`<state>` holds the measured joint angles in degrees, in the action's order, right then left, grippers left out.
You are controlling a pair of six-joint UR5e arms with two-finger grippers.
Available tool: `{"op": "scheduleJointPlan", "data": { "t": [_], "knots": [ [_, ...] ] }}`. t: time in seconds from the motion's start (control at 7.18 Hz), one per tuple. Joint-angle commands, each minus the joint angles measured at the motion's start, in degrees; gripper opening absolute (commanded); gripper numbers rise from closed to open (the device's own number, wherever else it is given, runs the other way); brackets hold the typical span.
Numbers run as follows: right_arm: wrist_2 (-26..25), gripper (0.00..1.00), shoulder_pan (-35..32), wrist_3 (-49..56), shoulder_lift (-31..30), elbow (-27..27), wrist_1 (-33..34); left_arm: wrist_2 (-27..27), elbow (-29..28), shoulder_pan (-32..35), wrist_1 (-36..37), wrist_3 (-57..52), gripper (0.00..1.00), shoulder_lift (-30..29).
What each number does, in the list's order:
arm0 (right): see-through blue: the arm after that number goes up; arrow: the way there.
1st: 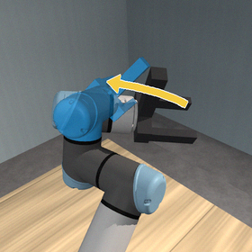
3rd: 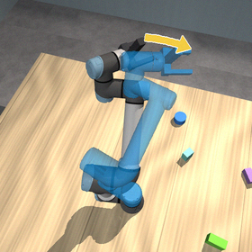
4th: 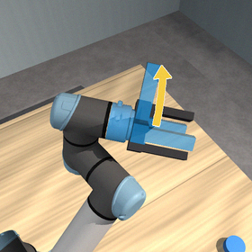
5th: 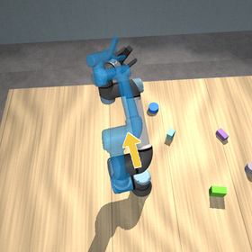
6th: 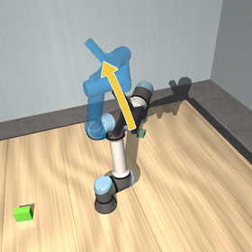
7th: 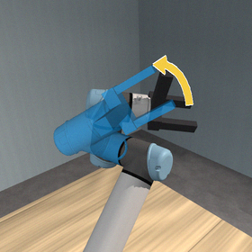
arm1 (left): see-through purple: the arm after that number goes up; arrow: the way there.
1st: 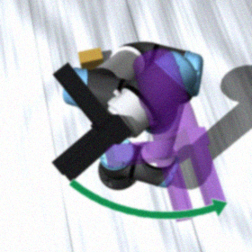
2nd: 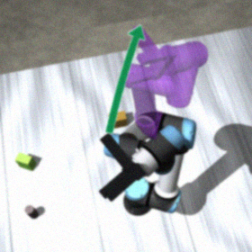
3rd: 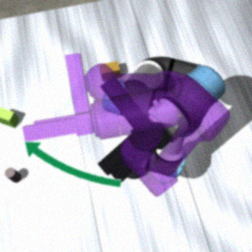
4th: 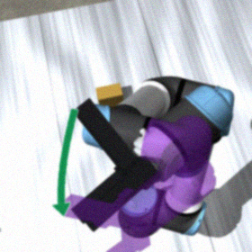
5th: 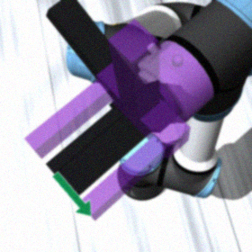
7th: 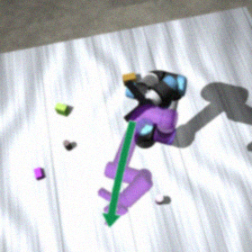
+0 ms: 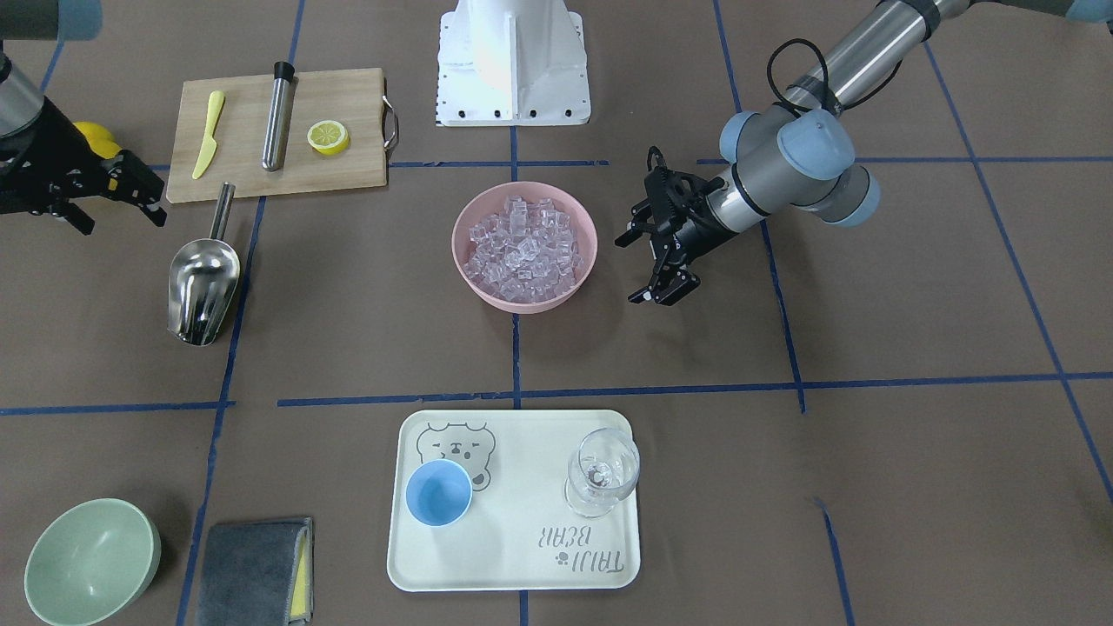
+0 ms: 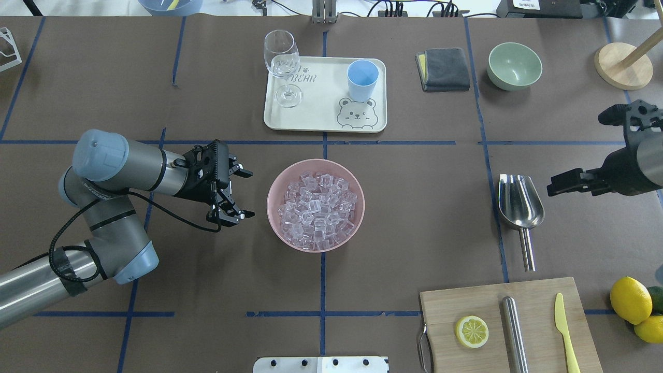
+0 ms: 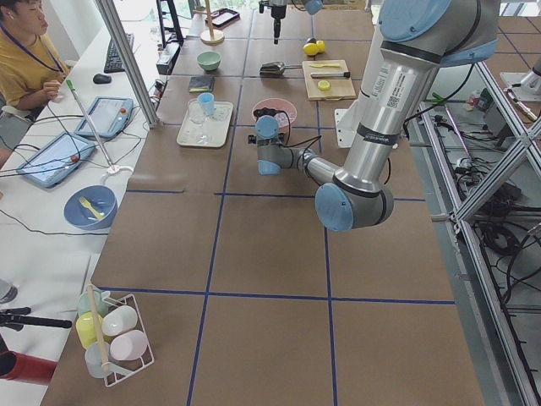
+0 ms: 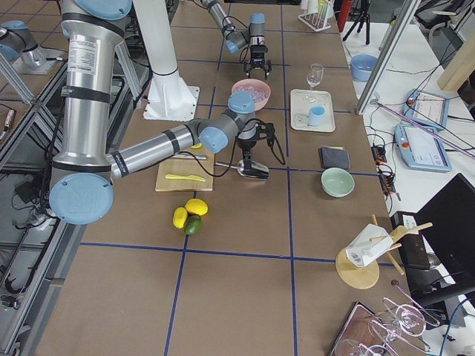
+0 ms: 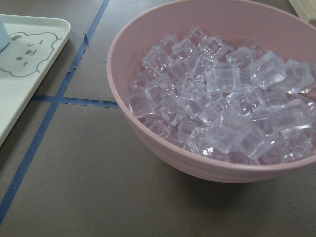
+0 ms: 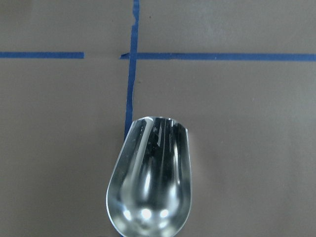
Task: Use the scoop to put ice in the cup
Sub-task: 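Reach the right gripper to the silver scoop and grasp its handle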
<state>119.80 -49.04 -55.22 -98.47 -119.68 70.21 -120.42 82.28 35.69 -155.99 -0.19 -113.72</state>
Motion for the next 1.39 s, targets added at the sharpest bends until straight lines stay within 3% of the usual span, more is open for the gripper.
{"op": "scheduleJointPlan", "data": {
  "t": [0.0, 0.28, 0.84, 0.98, 1.25],
  "knots": [
    [-4.9, 0.99, 9.7, -8.9, -1.7, -1.3, -0.3, 0.0, 0.1, 0.0, -0.1, 0.0, 0.99, 0.0],
    [-5.1, 0.81, 12.2, -9.1, -1.8, 1.0, -0.5, 0.0, 0.3, 0.0, -0.3, 0.0, 0.99, -0.4],
    [-7.3, 0.71, 16.3, -9.4, -1.4, 2.8, -0.2, 0.0, 0.2, -0.1, -0.5, 0.0, 0.99, -0.4],
    [-8.7, 0.60, 17.4, -9.4, -1.3, 2.7, 0.0, 0.0, 0.2, -0.2, -0.5, 0.0, 0.99, -0.4],
    [-9.4, 0.50, 18.6, -9.4, -1.3, 2.7, 0.1, 0.0, 0.1, -0.3, -0.9, 0.0, 0.99, -0.4]
  ]
}}
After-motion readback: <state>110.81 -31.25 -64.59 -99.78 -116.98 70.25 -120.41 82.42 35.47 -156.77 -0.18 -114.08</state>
